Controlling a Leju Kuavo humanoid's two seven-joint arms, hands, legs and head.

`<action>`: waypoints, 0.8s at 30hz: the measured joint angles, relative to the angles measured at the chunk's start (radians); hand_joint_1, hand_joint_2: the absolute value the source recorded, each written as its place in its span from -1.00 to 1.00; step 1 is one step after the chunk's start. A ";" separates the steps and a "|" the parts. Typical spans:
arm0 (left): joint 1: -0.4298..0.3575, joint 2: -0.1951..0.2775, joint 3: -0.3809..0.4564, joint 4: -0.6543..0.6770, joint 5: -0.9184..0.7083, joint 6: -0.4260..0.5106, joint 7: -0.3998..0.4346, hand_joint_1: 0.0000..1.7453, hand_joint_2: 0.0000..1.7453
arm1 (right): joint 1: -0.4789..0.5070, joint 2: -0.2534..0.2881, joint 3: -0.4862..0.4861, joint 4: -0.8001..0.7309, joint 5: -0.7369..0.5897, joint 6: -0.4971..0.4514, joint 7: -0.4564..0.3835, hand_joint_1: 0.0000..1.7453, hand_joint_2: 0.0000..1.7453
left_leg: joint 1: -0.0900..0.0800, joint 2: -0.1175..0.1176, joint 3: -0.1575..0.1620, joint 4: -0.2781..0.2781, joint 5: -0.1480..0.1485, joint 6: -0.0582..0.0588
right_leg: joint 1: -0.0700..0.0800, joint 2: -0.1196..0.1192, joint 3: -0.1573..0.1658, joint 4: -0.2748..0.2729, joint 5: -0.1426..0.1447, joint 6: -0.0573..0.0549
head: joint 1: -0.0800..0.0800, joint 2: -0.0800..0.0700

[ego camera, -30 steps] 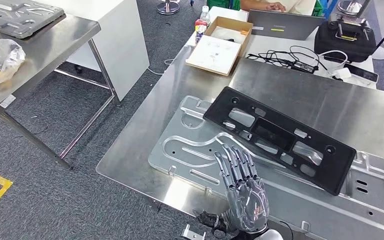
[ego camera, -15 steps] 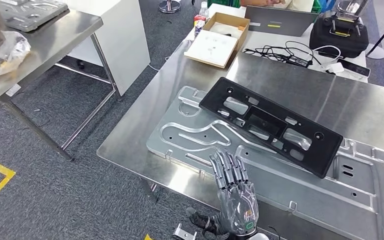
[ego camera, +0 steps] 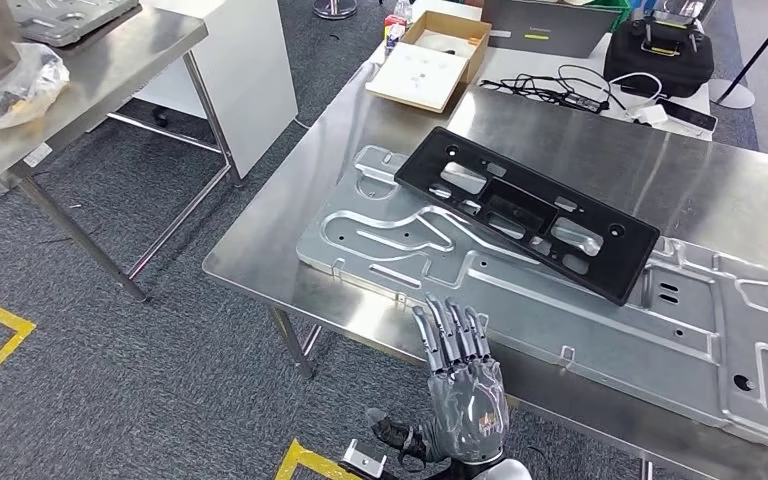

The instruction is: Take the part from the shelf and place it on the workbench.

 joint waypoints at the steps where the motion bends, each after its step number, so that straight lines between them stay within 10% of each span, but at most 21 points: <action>1: 0.001 0.000 0.000 0.000 0.000 0.000 0.000 -1.00 -1.00 | -0.001 0.002 0.000 0.002 0.000 0.000 0.000 -1.00 -1.00 | 0.002 -0.001 -0.004 0.002 0.001 -0.006 | -0.001 -0.002 -0.008 -0.003 0.010 -0.008 | 0.001 0.000; 7: 0.001 0.001 0.003 0.000 0.000 0.001 0.000 -1.00 -1.00 | -0.004 0.011 0.000 0.014 0.000 -0.001 0.000 -1.00 -1.00 | 0.007 -0.007 -0.064 0.262 -0.208 -0.029 | -0.003 -0.007 -0.090 -0.002 0.081 -0.036 | -0.001 0.000; 9: 0.000 0.002 0.002 0.000 0.000 0.001 0.000 -1.00 -1.00 | -0.004 0.011 0.000 0.018 0.000 -0.001 0.000 -1.00 -1.00 | 0.008 -0.007 -0.024 0.267 -0.170 -0.029 | -0.002 -0.007 -0.122 0.009 0.100 -0.033 | -0.001 0.000; 11: -0.001 0.002 0.002 0.000 0.000 0.000 0.000 -1.00 -1.00 | -0.004 0.012 0.000 0.020 0.000 -0.002 0.000 -1.00 -1.00 | 0.007 -0.009 0.077 0.143 -0.134 -0.024 | -0.001 -0.006 -0.151 0.023 0.115 -0.026 | -0.001 0.000; 14: -0.001 0.002 0.002 0.000 0.000 0.000 0.000 -1.00 -1.00 | -0.005 0.012 0.000 0.021 0.000 -0.004 0.000 -1.00 -1.00 | 0.000 -0.017 0.177 -0.020 -0.155 -0.007 | 0.001 -0.005 -0.169 0.032 0.138 -0.009 | 0.000 0.000; 17: -0.001 0.002 0.003 0.000 0.000 0.000 0.000 -1.00 -1.00 | -0.004 0.011 -0.001 0.023 0.000 -0.005 0.003 -1.00 -1.00 | 0.001 -0.012 0.158 -0.033 -0.131 0.019 | 0.000 -0.004 -0.179 0.033 0.140 0.009 | 0.000 0.000; 22: -0.001 0.003 0.006 0.000 0.000 0.000 0.000 -1.00 -1.00 | 0.025 -0.002 -0.012 0.028 -0.006 -0.012 0.041 -1.00 -1.00 | 0.002 0.002 0.089 -0.032 -0.072 0.045 | -0.005 -0.001 -0.237 0.271 -0.060 0.023 | 0.001 0.000; 24: -0.001 0.003 0.006 0.000 0.000 0.000 0.000 -1.00 -1.00 | 0.051 -0.017 -0.014 0.027 -0.010 -0.016 0.053 -1.00 -1.00 | 0.001 0.002 0.055 -0.023 -0.054 0.042 | -0.007 -0.001 -0.206 0.295 -0.029 0.024 | 0.001 0.000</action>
